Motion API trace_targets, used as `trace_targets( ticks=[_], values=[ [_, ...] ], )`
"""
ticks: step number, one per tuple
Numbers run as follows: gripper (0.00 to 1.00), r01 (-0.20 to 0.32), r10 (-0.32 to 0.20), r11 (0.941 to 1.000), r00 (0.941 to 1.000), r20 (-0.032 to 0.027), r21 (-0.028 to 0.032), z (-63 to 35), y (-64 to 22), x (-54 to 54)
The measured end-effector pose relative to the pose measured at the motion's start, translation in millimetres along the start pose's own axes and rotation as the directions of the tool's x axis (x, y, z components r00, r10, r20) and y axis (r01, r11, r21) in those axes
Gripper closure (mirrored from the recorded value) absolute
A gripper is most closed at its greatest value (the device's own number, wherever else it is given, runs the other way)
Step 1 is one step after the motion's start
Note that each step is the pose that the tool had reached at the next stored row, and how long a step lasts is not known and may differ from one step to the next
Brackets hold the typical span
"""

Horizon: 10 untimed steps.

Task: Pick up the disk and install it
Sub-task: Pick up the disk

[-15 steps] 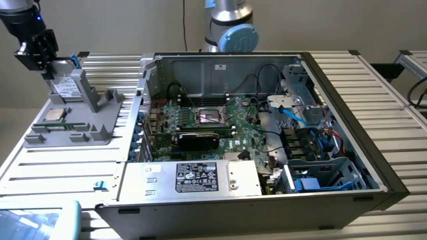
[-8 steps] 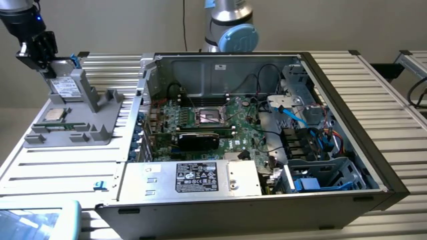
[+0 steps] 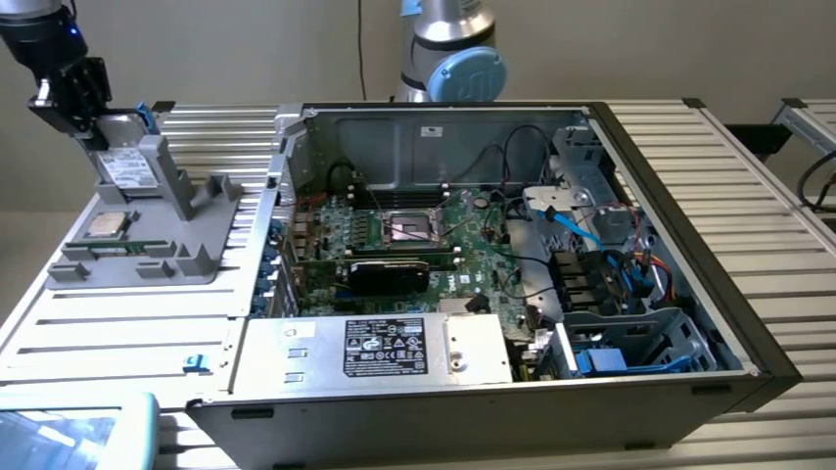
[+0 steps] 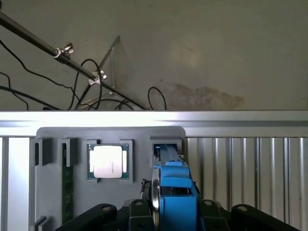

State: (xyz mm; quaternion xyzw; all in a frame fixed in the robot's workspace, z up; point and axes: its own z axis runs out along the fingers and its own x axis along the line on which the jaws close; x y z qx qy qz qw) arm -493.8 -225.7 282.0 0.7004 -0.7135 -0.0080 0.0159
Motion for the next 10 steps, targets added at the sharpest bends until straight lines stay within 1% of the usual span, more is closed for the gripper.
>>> trace_targets(
  ticks=[5, 6, 9, 10],
  values=[
    [0.63, 0.0, 0.0, 1.0, 1.0, 0.0, 0.0004, -4.0, 0.2, 0.0],
    [0.63, 0.0, 0.0, 1.0, 1.0, 0.0, 0.0006, -7.1, 0.2, 0.1],
    [0.63, 0.0, 0.0, 1.0, 1.0, 0.0, 0.0009, -20.4, 0.7, 0.2],
    [0.63, 0.0, 0.0, 1.0, 1.0, 0.0, 0.002, -24.2, 0.8, 0.3]
  ],
)
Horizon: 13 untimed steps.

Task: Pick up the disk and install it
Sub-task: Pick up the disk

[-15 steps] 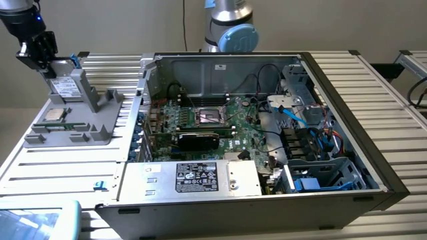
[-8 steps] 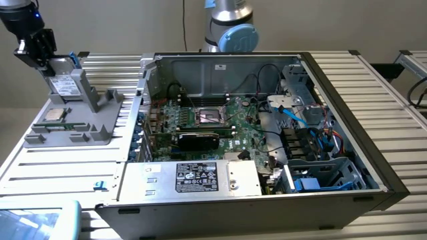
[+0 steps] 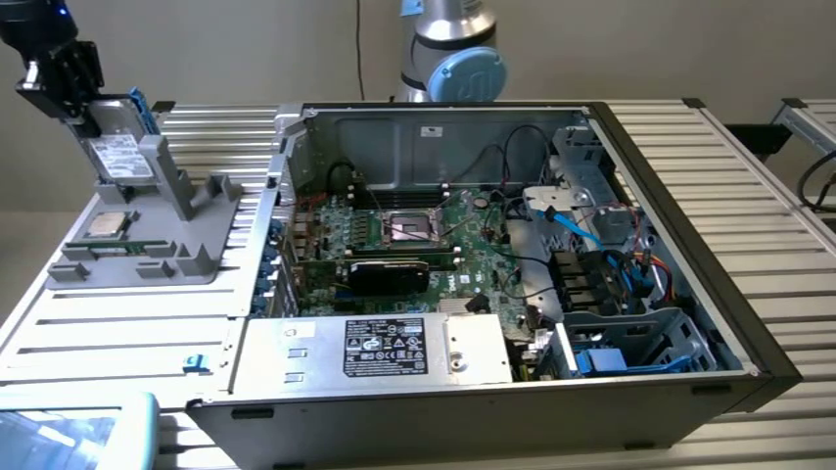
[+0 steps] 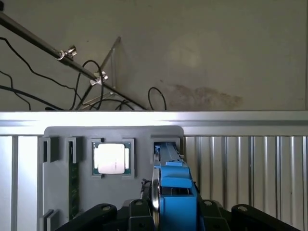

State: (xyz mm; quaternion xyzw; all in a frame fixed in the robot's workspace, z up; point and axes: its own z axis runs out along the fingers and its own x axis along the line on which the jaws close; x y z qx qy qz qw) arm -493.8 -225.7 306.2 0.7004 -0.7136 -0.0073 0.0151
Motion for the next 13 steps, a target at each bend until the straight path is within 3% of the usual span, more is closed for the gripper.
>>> trace_targets(
  ticks=[7, 13],
  values=[
    [0.63, 0.0, 0.0, 0.9999, 1.0, 0.0002, 0.0105, -24.6, 0.8, 0.3],
    [0.63, 0.0, 0.0, 0.9999, 1.0, 0.0002, 0.012, -51.7, 1.7, 0.6]
  ],
)
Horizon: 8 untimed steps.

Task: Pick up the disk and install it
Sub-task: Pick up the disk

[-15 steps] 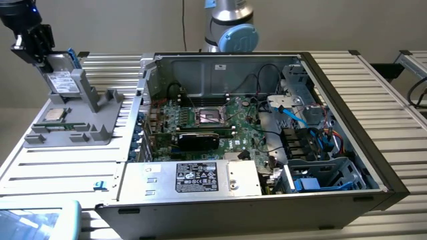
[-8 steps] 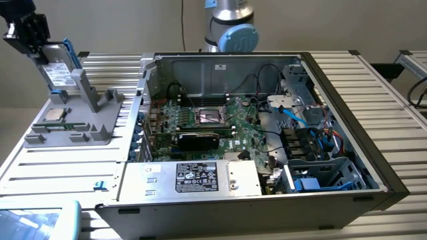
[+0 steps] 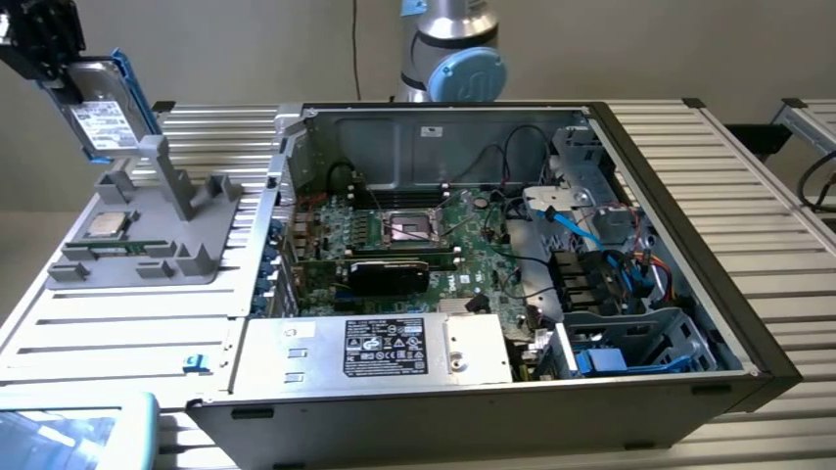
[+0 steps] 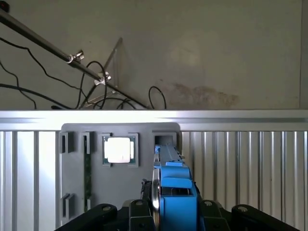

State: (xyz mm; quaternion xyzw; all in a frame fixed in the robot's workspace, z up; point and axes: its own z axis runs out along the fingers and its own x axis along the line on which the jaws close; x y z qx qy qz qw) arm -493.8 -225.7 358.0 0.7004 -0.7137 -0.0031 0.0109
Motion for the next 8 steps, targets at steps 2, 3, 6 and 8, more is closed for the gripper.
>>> trace_targets(
  ticks=[2, 3, 6, 8],
  values=[
    [0.63, 0.0, 0.0, 1.0, 1.0, 0.0, 0.0002, -8.9, 0.2, 0.1],
    [0.63, 0.0, 0.0, 1.0, 1.0, 0.0001, 0.0003, -13.4, 0.3, 0.1],
    [0.63, 0.0, 0.0, 1.0, 1.0, 0.0001, 0.0009, -27.0, 0.4, 0.3],
    [0.63, 0.0, 0.0, 1.0, 1.0, 0.0001, 0.0013, -35.9, -0.1, 0.4]
  ],
)
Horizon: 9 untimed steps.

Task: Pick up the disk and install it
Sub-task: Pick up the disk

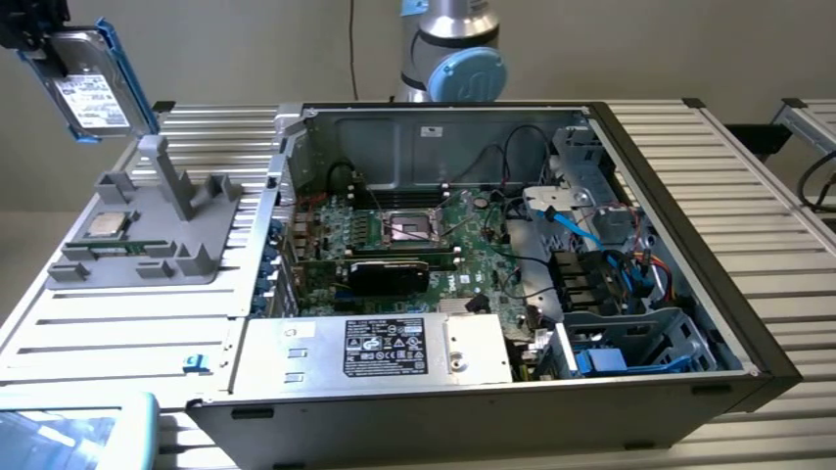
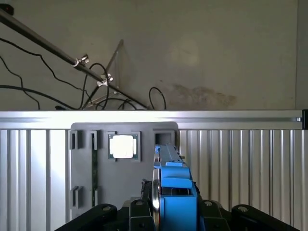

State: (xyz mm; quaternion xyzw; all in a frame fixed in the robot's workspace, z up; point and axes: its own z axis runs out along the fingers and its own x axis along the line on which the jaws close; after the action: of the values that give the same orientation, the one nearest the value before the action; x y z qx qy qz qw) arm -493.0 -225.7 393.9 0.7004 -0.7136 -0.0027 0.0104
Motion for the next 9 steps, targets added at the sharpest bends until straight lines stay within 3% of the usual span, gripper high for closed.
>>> trace_targets(
  ticks=[3, 9],
  values=[
    [0.63, 0.0, 0.0, 1.0, 1.0, 0.0, 0.0009, -11.7, -3.2, 0.1],
    [0.63, 0.0, 0.0, 1.0, 1.0, 0.0, 0.0012, -32.6, -20.0, 0.2]
  ],
)
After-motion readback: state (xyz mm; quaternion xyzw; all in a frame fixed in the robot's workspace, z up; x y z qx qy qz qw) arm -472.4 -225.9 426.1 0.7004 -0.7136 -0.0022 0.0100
